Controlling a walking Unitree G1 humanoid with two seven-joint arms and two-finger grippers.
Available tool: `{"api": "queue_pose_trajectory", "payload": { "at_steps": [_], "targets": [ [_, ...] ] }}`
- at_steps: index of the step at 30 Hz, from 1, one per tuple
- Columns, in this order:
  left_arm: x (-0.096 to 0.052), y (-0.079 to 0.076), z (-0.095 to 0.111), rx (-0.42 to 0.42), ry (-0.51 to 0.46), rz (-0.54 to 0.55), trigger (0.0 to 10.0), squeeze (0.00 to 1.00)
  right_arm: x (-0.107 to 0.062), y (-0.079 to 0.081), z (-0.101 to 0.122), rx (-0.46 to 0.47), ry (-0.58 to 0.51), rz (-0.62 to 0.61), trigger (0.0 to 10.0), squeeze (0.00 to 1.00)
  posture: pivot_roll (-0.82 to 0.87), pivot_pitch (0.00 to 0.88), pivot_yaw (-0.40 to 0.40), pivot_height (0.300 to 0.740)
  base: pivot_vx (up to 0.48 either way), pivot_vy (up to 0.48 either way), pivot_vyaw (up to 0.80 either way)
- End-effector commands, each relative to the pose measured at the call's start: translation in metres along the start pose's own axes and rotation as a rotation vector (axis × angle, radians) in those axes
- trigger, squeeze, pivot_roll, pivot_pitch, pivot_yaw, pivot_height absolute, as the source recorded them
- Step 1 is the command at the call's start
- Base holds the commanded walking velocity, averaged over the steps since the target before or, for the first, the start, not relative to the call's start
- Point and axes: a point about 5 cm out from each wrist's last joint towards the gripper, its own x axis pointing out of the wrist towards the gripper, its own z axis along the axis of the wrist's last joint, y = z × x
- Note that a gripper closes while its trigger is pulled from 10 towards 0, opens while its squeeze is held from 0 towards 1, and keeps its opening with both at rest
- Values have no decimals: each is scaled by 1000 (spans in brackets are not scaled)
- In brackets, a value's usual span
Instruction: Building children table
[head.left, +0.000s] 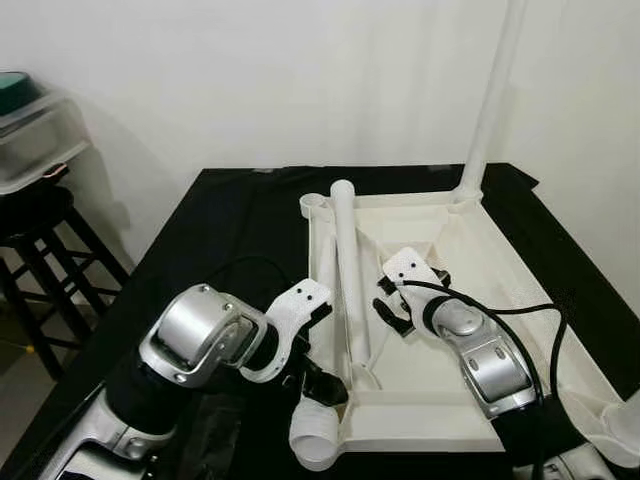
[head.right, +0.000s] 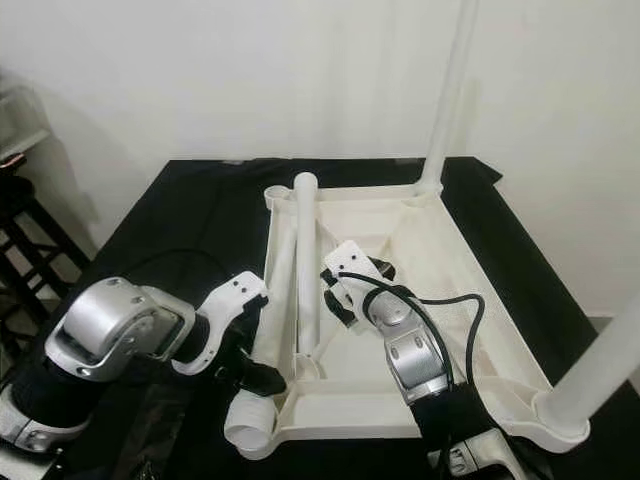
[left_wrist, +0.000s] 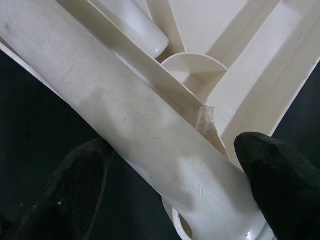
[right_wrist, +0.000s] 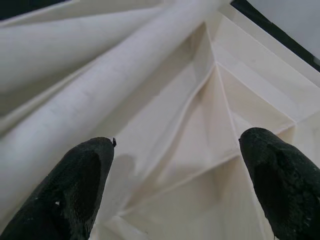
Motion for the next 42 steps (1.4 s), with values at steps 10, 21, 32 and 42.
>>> {"api": "queue_pose_trajectory", "payload": {
  "at_steps": [10,21,32,42],
  "targets": [
    [16,9,-29,-6,223,122,10000,0,-1,2,-2,-7,8,-6,10000,0,25,0,74,740,0,0,0],
    [19,36,-24,14,223,358,10000,0,-1,2,-2,-7,9,-12,10000,0,28,0,70,740,0,0,0],
    [16,46,-28,74,271,410,0,0,-2,1,-2,-11,9,-18,10000,0,23,0,72,740,0,0,0],
    [19,51,-29,112,285,449,0,0,-2,3,-2,-28,8,-19,10000,0,22,0,71,740,0,0,0]
  ]
}}
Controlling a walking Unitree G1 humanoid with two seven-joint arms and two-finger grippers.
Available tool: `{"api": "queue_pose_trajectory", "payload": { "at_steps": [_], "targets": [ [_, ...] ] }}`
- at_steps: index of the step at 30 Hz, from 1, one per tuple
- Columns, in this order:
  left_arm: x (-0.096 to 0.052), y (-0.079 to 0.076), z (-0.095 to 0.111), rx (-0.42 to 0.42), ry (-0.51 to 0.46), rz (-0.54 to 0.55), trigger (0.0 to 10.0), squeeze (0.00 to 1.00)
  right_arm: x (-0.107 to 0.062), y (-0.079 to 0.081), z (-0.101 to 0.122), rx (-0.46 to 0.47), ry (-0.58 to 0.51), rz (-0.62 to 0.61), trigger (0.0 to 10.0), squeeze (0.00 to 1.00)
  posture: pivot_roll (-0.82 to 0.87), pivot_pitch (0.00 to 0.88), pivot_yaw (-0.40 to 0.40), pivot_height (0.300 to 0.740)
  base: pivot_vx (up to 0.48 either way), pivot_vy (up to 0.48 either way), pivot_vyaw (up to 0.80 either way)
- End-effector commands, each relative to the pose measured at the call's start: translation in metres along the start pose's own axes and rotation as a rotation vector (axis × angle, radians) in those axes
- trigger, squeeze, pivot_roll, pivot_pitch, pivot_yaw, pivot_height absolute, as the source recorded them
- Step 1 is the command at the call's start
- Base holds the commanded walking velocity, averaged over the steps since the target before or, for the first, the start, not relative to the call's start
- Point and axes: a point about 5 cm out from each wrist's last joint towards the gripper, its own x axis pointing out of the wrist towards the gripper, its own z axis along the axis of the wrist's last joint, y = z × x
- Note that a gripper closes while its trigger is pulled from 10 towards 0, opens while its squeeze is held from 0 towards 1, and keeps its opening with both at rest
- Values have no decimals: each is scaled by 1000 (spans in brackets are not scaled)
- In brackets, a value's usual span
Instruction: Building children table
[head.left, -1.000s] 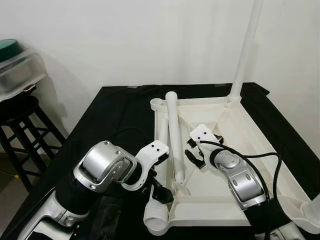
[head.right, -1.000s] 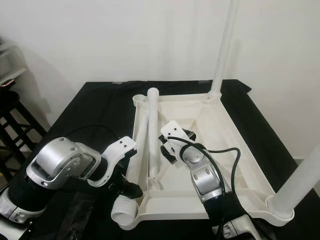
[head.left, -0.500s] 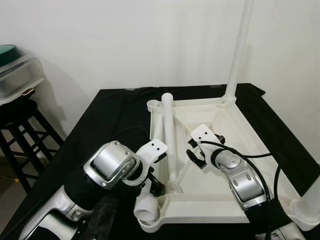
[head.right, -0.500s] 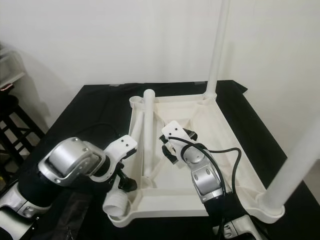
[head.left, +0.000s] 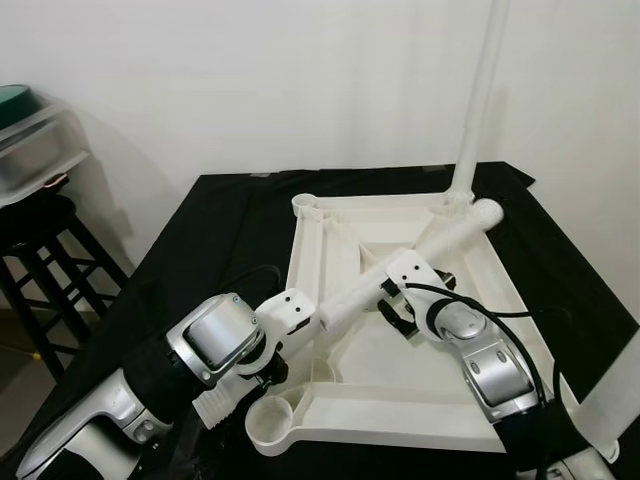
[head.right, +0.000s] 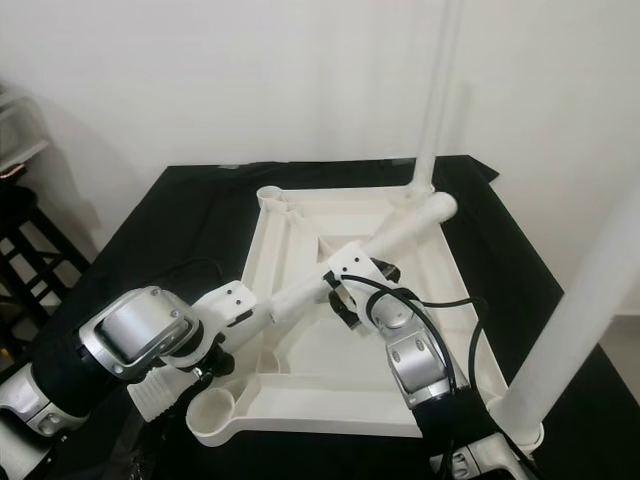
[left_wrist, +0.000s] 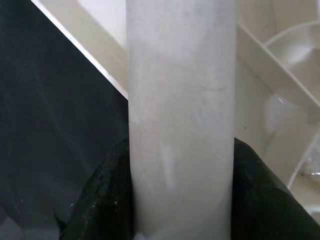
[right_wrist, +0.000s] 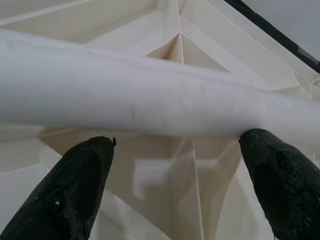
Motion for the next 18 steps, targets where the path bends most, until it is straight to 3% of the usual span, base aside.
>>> {"api": "queue_pose_trajectory", "payload": {
  "at_steps": [1,11,18],
  "targets": [
    [10,6,-16,-25,87,44,0,0,0,6,3,-12,-15,14,10000,0,22,0,71,740,0,0,0],
    [10,14,-8,-51,37,91,0,0,0,9,6,-33,-37,24,10000,0,18,0,70,740,0,0,0],
    [7,30,-5,-85,0,173,0,0,-1,12,9,-52,-60,42,10000,0,18,0,68,740,0,0,0]
  ]
}}
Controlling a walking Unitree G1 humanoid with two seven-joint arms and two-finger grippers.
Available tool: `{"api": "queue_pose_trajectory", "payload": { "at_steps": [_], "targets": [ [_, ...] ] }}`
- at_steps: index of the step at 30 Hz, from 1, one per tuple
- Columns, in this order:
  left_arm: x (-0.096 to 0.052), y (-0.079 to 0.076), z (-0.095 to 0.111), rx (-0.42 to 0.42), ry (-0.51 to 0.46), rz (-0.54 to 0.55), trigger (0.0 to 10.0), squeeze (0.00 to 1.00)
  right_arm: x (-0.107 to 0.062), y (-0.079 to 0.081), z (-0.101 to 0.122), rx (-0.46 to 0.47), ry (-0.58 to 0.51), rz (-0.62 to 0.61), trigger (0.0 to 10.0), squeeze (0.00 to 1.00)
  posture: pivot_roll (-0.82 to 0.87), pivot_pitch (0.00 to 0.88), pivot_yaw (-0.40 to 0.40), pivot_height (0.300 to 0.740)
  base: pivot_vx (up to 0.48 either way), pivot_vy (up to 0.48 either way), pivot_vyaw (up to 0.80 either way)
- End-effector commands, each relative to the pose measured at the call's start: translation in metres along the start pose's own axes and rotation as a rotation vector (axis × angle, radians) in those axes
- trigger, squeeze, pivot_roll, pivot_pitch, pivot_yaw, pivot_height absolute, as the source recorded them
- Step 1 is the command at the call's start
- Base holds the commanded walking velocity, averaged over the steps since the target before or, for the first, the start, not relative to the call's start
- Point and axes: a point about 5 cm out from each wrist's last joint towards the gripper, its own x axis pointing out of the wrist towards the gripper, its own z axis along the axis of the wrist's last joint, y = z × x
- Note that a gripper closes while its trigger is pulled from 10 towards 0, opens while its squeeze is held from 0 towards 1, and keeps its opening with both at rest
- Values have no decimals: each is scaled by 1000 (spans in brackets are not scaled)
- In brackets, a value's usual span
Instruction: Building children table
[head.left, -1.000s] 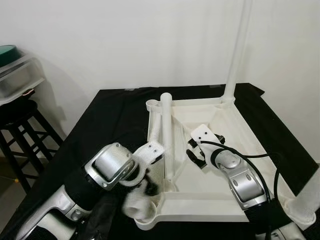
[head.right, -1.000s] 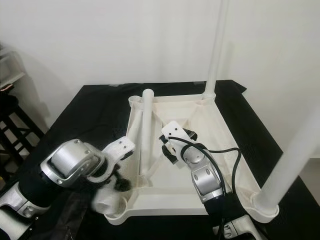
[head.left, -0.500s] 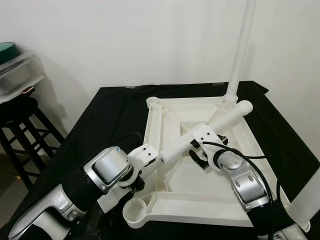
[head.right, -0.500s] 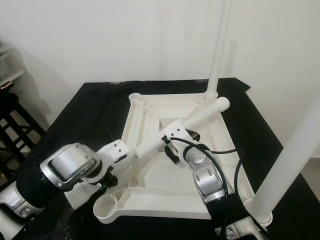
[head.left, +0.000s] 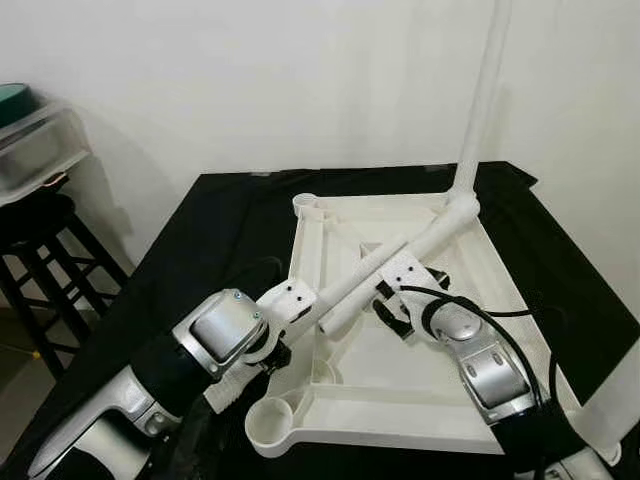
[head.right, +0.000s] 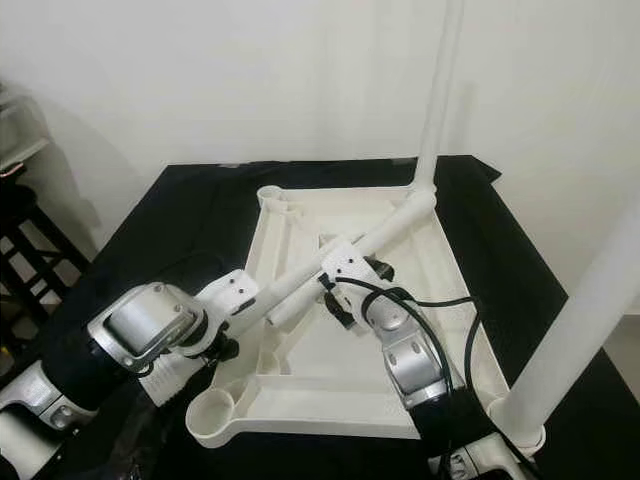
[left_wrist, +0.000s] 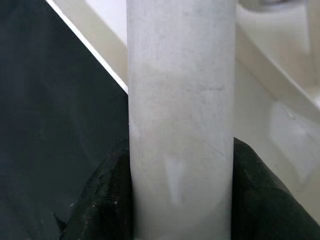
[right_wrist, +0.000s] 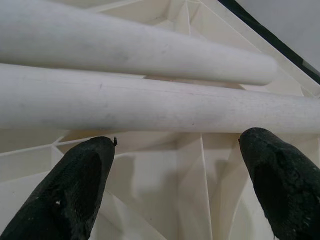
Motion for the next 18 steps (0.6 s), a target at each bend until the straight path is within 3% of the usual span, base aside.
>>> {"api": "queue_pose_trajectory", "payload": {
  "at_steps": [1,8,18],
  "targets": [
    [2,18,-13,-40,64,103,0,0,-1,5,4,-11,-25,18,10000,0,18,0,68,740,0,0,0],
    [-4,32,-10,-86,2,160,0,0,-1,5,7,-24,-45,20,10000,0,15,0,65,740,0,0,0],
    [-12,41,-10,-152,-76,185,0,0,-1,3,9,-29,-59,12,10000,0,16,0,59,740,0,0,0]
  ]
}}
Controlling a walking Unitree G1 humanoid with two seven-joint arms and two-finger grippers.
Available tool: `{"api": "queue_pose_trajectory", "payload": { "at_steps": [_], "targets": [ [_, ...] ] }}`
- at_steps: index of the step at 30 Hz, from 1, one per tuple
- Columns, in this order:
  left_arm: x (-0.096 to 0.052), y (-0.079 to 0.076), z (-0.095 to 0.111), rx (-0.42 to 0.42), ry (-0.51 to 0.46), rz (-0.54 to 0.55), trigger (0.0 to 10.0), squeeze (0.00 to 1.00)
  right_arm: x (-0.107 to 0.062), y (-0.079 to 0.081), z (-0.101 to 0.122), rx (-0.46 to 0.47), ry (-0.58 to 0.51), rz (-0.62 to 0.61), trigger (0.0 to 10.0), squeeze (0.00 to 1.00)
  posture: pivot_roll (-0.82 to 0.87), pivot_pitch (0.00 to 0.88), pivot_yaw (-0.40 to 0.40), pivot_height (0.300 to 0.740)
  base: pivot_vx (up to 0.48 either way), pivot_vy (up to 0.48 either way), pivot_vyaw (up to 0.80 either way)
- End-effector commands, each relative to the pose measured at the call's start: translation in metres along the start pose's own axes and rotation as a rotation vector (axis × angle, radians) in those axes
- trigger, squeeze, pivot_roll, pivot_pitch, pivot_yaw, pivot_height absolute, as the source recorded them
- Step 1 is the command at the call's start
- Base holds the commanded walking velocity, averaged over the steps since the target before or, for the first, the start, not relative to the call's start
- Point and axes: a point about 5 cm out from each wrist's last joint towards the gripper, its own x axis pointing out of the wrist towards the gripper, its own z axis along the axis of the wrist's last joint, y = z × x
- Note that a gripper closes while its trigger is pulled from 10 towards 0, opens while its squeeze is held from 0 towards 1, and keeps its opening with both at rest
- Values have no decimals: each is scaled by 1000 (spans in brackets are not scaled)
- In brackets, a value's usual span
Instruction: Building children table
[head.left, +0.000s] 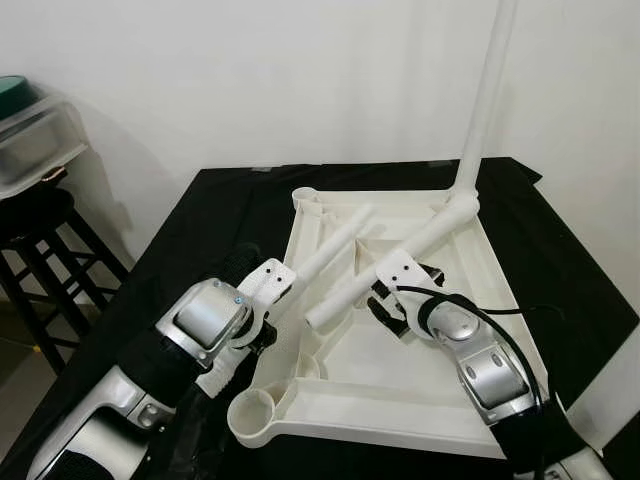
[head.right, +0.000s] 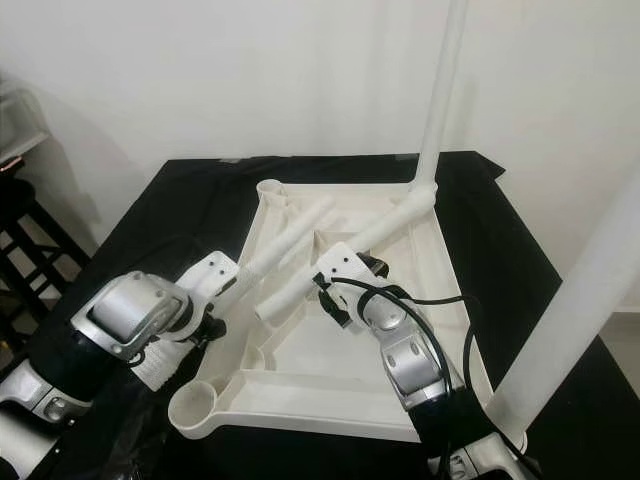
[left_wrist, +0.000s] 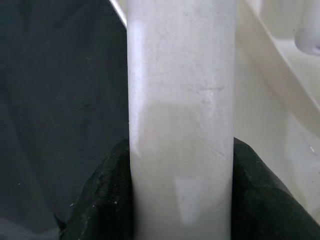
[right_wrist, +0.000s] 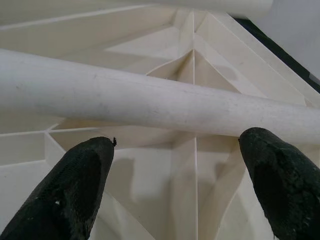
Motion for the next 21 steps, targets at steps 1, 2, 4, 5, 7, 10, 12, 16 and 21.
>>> {"api": "queue_pose_trajectory", "payload": {
  "at_steps": [1,2,4,5,7,10,12,16,21],
  "targets": [
    [-3,16,-7,-21,5,90,0,0,0,3,4,-13,-20,7,10000,0,16,0,59,740,0,0,0],
    [-4,17,-5,-38,-16,86,0,0,1,2,5,-12,-26,0,10000,0,16,0,59,740,0,0,0],
    [-5,17,-3,-51,-41,83,0,0,1,1,7,-7,-37,-7,10000,0,15,0,58,740,0,0,0],
    [-6,17,-1,-65,-71,84,0,0,1,-1,10,-5,-54,-16,10000,0,15,0,57,740,0,0,0],
    [-6,17,4,-79,-119,75,0,0,1,-3,14,7,-80,-34,10000,0,14,0,56,740,0,0,0],
    [-7,16,9,-106,-193,67,0,0,0,-9,21,32,-122,-68,10000,0,13,0,54,740,0,0,0],
    [-8,15,13,-113,-230,63,0,0,-1,-13,23,50,-138,-89,10000,0,11,0,53,740,0,0,0],
    [-10,13,22,-127,-359,55,0,0,-3,-27,28,151,-185,-171,10000,0,8,0,51,740,0,0,0],
    [-15,12,34,-149,-525,61,0,0,-4,-37,37,404,-284,-229,10000,0,6,0,47,740,0,0,0]
  ]
}}
